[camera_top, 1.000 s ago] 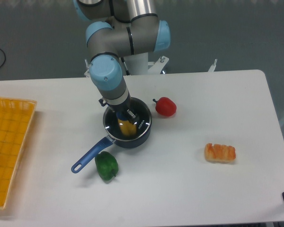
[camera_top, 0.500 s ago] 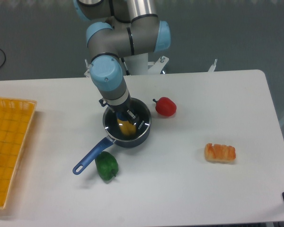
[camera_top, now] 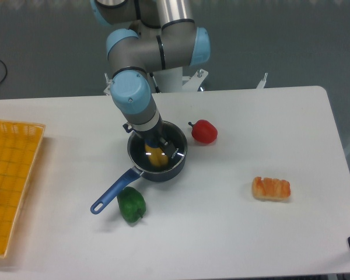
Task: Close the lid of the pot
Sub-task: 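Lower the lid onto the saucepan rim and settle it, then open the gripper and lift it away from the lid knob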
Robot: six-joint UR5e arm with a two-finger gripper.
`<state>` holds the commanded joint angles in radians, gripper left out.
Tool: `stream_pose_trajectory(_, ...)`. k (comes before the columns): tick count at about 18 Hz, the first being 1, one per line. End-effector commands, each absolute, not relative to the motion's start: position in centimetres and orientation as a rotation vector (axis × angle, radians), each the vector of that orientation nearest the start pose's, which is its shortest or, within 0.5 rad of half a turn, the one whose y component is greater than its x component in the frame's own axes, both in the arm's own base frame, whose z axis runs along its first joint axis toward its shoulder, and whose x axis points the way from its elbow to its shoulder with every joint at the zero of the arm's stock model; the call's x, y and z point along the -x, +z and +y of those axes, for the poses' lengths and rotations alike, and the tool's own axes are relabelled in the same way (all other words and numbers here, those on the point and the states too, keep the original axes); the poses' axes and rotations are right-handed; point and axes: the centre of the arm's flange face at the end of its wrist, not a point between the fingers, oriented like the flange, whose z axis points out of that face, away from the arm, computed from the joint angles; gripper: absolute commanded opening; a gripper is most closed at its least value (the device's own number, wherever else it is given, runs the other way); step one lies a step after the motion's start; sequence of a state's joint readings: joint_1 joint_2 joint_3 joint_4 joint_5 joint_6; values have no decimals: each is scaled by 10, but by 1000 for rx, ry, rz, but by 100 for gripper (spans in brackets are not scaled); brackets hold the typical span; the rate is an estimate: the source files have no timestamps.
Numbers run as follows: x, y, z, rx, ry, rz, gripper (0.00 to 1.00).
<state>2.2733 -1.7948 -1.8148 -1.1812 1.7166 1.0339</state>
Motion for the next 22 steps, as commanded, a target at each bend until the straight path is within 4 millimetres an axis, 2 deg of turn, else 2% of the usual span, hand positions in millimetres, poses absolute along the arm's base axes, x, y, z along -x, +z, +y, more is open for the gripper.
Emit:
stream_pose_trajectory(3, 263, 311, 494, 3239, 109, 545, 100)
stream_pose_trajectory(6, 283, 329, 496, 3219, 153, 514, 100)
stream_pose_trajectory(9, 317, 338, 485, 3209, 156, 417, 100)
stream_pose_trajectory(12, 324, 341, 481, 3213, 169, 399, 100)
stream_pose_trajectory(15, 344, 347, 470, 3206, 171, 392, 100)
stream_pose_trajectory(18, 375, 355, 449, 3199, 177, 409, 100)
stream_pose_trajectory(22, 437, 369, 402, 3120, 148, 433, 100)
